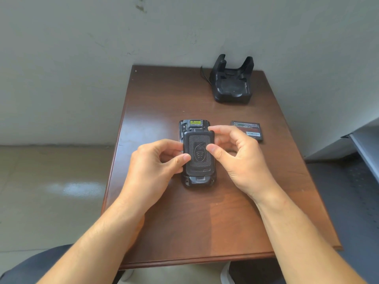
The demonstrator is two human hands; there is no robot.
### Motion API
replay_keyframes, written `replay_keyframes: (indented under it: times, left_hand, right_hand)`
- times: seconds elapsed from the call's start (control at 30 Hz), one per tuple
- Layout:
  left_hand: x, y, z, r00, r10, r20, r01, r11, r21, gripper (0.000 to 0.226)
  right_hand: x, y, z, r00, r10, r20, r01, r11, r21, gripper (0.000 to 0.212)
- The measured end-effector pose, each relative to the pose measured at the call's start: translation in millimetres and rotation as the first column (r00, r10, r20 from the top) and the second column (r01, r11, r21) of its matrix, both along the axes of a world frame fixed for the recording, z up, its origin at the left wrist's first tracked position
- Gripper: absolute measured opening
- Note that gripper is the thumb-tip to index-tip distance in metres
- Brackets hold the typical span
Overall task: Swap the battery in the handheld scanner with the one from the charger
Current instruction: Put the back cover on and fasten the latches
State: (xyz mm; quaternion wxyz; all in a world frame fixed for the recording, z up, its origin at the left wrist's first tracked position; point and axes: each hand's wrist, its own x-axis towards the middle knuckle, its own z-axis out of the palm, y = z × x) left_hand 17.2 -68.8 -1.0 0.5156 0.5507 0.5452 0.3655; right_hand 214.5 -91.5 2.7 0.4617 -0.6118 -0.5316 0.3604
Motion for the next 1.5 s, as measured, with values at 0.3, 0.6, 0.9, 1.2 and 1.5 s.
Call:
replay_keyframes:
  times: [0.3, 0.6, 0.9, 1.2, 1.5]
  left_hand:
    - [-1.1, -1.0, -0.7, 0.997, 0.004, -0.071, -0.002, 1.0, 0.028, 0.02]
    - [0.3, -2.8, 9.2, 0.985, 0.006, -0.171, 0.011, 0.995, 0.096, 0.033]
    - [-0.5, 0.3, 12.0, 0.975, -0.035, -0.22, 0.061, 0.992, 0.114, 0.027]
    - [0.5, 19.0, 6.3, 0.916, -0.049, -0.398, 0.186, 0.931, 0.314, 0.031]
    - [12.3, 28.6, 3.1, 0.897, 0.025, -0.442, 0.185, 0.886, 0.425, 0.013]
  right_hand:
    - [-0.4, 1.4, -1.3, 0.994, 0.014, 0.113, -0.01, 0.999, -0.033, 0.033]
    - [-2.0, 1.4, -0.1, 0.963, 0.006, 0.268, 0.0, 1.0, -0.023, 0.029]
    - [-1.8, 1.9, 1.3, 0.962, -0.001, 0.272, 0.01, 1.0, -0.029, 0.027]
    - [0.2, 5.9, 7.3, 0.932, 0.067, 0.355, -0.042, 0.996, -0.076, 0.038]
    - [-3.2, 7.7, 12.2, 0.889, 0.079, 0.45, -0.053, 0.996, -0.07, 0.026]
